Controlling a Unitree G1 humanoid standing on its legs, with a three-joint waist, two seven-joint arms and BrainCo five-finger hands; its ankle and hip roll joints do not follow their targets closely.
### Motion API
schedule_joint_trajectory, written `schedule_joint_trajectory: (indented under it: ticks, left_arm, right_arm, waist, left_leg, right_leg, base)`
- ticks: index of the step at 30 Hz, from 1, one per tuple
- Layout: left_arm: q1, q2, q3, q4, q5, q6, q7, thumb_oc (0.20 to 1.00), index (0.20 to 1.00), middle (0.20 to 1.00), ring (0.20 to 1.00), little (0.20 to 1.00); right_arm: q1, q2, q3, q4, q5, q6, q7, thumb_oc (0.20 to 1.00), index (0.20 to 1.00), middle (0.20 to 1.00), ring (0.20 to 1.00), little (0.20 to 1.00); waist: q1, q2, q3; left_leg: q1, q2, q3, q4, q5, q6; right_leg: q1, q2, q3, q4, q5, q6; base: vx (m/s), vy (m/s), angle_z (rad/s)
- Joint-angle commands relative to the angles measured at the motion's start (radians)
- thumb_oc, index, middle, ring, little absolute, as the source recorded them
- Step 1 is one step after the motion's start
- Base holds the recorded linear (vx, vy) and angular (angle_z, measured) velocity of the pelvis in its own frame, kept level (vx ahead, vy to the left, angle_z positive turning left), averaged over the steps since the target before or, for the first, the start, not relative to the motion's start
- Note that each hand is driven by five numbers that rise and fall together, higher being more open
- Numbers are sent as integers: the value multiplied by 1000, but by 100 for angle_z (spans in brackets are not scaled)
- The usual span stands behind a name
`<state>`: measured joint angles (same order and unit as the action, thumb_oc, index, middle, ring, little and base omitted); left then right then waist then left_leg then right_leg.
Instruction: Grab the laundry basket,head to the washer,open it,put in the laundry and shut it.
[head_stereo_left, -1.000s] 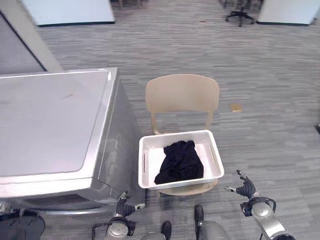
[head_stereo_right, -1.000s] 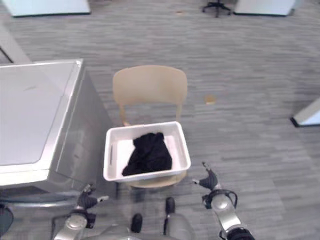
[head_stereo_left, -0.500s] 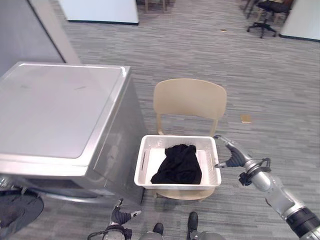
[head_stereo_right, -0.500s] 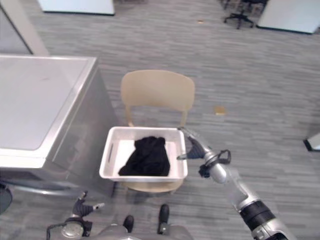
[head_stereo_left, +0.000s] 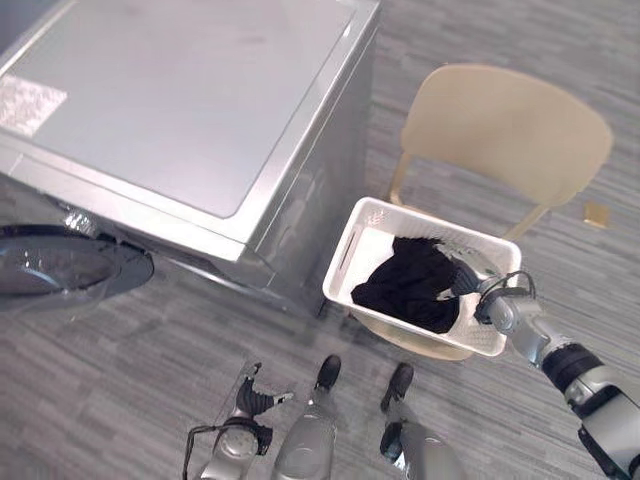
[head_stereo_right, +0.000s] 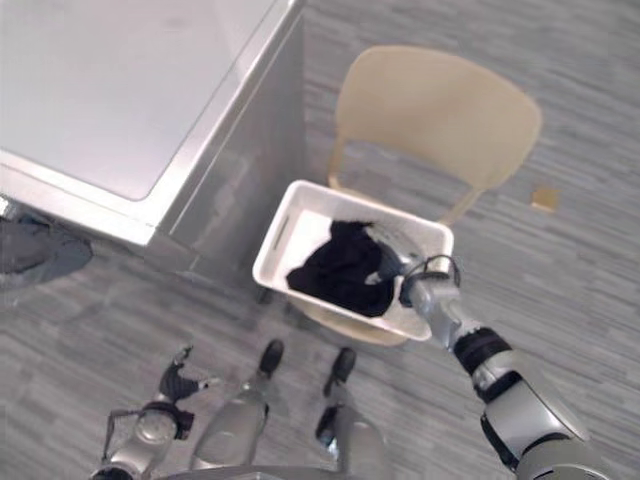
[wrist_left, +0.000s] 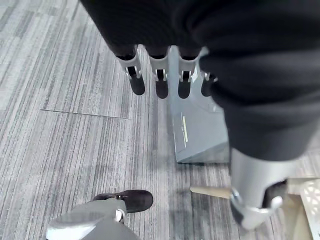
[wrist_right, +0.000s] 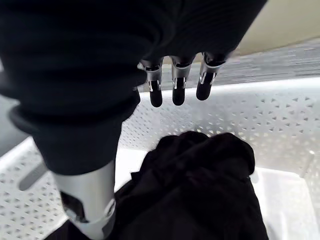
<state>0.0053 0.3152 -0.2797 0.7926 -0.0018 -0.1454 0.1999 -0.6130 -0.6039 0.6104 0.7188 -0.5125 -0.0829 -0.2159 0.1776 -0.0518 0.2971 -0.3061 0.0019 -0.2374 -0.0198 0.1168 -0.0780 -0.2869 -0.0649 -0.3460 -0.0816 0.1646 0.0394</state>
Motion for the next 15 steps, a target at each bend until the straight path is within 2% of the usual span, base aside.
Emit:
schedule_joint_trajectory:
  ticks: [1, 4, 7, 10, 11, 13, 14, 15]
  left_arm:
    - [-46, 34, -15, -31, -70, -52, 35, 1000, 1000, 1000, 1000, 1000]
    - [-59, 44, -30, -56, -97, -64, 35, 1000, 1000, 1000, 1000, 1000]
    - [-91, 54, -56, -96, -128, -77, 34, 1000, 1000, 1000, 1000, 1000]
    - [-116, 56, -77, -122, -140, -83, 30, 1000, 1000, 1000, 1000, 1000]
    - [-125, 55, -83, -124, -140, -82, 30, 1000, 1000, 1000, 1000, 1000]
    - [-136, 54, -92, -128, -142, -83, 30, 1000, 1000, 1000, 1000, 1000]
    - [-141, 52, -100, -137, -140, -80, 30, 1000, 1000, 1000, 1000, 1000]
    - [-148, 47, -104, -138, -135, -76, 28, 1000, 1000, 1000, 1000, 1000]
  right_arm:
    - [-71, -43, 58, 13, -43, 20, -74, 1000, 1000, 1000, 1000, 1000]
    - [-132, -29, 96, 133, -66, 48, -85, 1000, 1000, 1000, 1000, 1000]
    - [-190, -13, 133, 287, -91, 80, -103, 1000, 1000, 1000, 1000, 1000]
    - [-212, -2, 137, 359, -81, 92, -112, 1000, 1000, 1000, 1000, 1000]
    - [-217, 5, 139, 383, -78, 96, -113, 1000, 1000, 1000, 1000, 1000]
    - [-218, 7, 132, 389, -68, 97, -114, 1000, 1000, 1000, 1000, 1000]
    - [-211, 14, 120, 379, -51, 98, -116, 501, 501, 501, 501, 501]
    - [-194, 26, 99, 348, -25, 94, -122, 200, 200, 200, 200, 200]
  waist:
    - [24, 2, 12]
    - [39, 11, 28]
    - [65, 36, 60]
    - [77, 54, 76]
    - [79, 53, 74]
    - [82, 57, 78]
    - [82, 60, 80]
    - [81, 60, 80]
  left_leg:
    - [2, -54, 44, -28, -18, 9]
    - [-40, -57, 36, -41, -1, 3]
    - [-102, -64, 19, -47, 19, -3]
    - [-140, -69, 9, -51, 34, -9]
    - [-136, -66, 8, -59, 13, -16]
    - [-143, -67, 3, -61, 15, -17]
    - [-147, -69, 0, -63, 18, -19]
    - [-147, -74, -4, -65, 20, -19]
  right_leg:
    - [41, -39, 16, 138, -196, 59]
    - [-6, -42, 17, 146, -194, 58]
    - [-70, -48, 3, 155, -188, 58]
    - [-108, -49, -10, 157, -186, 59]
    - [-107, -44, -1, 159, -215, 63]
    - [-111, -45, -4, 158, -214, 65]
    - [-114, -46, -8, 156, -214, 67]
    - [-110, -46, -13, 153, -214, 67]
  base:
    - [-70, 4, 19]
    - [-54, 9, 14]
    - [-76, -11, 21]
    - [-27, -46, 18]
    - [51, -82, 21]
    - [33, -54, 15]
    - [5, -52, 9]
    - [9, -38, 3]
